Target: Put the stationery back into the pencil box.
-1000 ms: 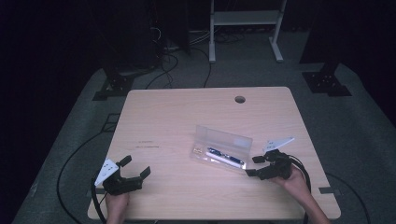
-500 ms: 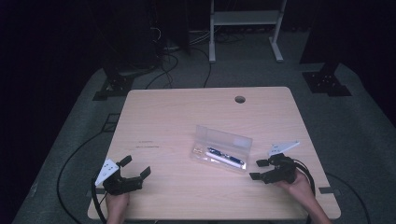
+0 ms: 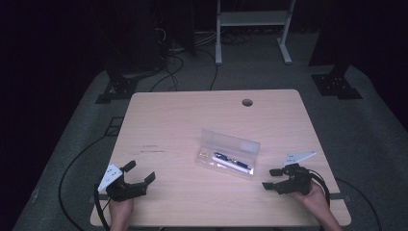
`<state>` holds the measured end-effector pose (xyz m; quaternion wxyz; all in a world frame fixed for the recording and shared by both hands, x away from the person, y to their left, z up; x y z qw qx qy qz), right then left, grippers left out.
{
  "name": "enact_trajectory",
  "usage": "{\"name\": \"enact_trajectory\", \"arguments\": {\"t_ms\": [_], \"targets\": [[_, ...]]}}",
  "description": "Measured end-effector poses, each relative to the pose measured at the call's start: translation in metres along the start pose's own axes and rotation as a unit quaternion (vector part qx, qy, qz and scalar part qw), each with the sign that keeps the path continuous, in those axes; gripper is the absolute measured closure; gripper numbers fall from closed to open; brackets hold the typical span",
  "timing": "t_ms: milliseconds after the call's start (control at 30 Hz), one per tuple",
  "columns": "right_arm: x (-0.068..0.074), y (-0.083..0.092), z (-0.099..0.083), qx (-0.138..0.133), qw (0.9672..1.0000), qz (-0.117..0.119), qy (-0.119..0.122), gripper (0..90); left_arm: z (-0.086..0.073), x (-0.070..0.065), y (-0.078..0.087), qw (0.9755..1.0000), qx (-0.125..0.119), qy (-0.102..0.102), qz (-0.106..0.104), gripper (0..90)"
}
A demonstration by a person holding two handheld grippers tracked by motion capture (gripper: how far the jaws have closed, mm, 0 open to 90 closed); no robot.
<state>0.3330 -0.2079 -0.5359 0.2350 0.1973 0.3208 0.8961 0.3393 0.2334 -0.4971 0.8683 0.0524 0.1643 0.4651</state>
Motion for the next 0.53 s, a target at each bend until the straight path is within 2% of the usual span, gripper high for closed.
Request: {"name": "enact_trajectory", "arguments": {"t_ms": [300,433,533], "targets": [[0.008,0.009,-0.007,-0.038,0.9992,0.002,-0.012,27.1,0.001,-0.001,0.001,1.0,-0.002,0.002,-0.001,1.1],[0.013,0.014,-0.014,-0.055,0.9981,0.006,-0.027,26.4,0.001,-0.002,0.001,1.0,-0.003,0.0,-0.002,1.1],[0.016,0.015,-0.015,-0.063,0.9976,0.012,-0.025,26.2,0.002,-0.002,0.0,1.0,-0.001,-0.003,0.001,1.1]]}}
Point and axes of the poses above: each handheld gripper's, and its own axes: y roughly backward along the jaws, z roughly out of its top, x roughly to its left, the point moved 9 cm from there along -y, roughly forward along the jaws, and after that the axes turned 5 degrees about y, right-handed, at the moved point
